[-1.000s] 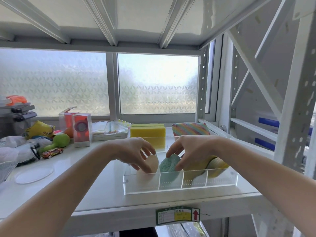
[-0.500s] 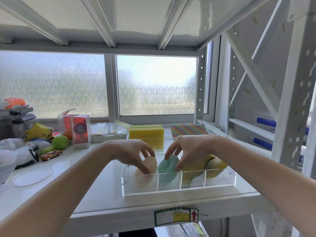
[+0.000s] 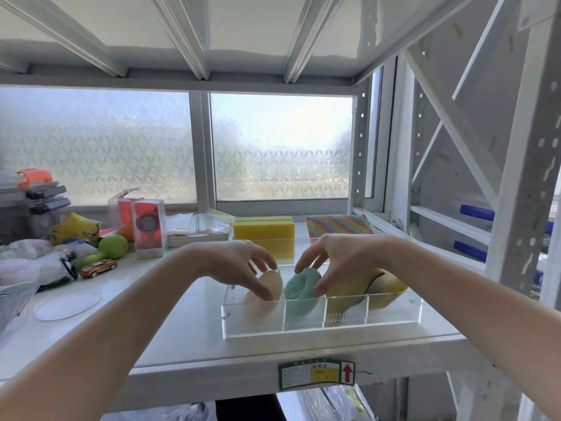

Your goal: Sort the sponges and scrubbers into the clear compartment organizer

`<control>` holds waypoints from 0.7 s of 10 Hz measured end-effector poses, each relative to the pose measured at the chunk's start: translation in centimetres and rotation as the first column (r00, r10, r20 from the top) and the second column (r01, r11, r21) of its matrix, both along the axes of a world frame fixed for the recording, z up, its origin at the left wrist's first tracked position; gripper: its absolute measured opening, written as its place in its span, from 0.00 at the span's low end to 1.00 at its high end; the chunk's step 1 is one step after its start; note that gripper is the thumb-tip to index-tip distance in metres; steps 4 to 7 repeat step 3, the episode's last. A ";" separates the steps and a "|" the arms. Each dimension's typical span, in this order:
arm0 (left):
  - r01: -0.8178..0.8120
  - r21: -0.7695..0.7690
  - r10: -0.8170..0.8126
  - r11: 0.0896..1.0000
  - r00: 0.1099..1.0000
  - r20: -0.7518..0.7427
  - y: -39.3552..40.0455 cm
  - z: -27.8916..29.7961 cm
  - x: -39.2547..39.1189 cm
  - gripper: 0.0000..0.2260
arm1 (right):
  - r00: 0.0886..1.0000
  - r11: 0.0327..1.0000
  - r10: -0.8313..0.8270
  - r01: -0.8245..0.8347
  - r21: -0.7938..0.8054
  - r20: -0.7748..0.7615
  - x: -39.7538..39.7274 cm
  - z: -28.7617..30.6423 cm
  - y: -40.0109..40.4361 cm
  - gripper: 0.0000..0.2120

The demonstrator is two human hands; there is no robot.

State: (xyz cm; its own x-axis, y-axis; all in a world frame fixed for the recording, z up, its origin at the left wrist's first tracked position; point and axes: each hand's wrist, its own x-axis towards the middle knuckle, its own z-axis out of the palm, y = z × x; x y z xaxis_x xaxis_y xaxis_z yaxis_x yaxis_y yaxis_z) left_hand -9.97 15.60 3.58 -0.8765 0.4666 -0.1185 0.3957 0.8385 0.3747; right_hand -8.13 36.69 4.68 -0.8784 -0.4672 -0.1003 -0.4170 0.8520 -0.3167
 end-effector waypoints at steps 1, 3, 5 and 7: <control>-0.009 -0.006 0.009 1.000 1.000 -0.014 -0.3 0.1 0.5 0.26 | 1.000 1.000 -0.013 0.013 0.001 -0.009 0.2 0.1 -0.1 0.24; -0.024 -0.018 0.022 1.000 0.997 -0.072 -1.5 1.0 2.0 0.27 | 0.994 0.999 -0.042 0.042 -0.001 -0.105 0.9 1.3 -0.6 0.26; -0.024 -0.018 0.022 1.000 0.997 -0.072 -1.5 1.0 2.0 0.27 | 0.994 0.999 -0.042 0.042 -0.001 -0.105 0.9 1.3 -0.6 0.26; -0.024 -0.018 0.022 1.000 0.997 -0.072 -1.5 1.0 2.0 0.27 | 0.994 0.999 -0.042 0.042 -0.001 -0.105 0.9 1.3 -0.6 0.26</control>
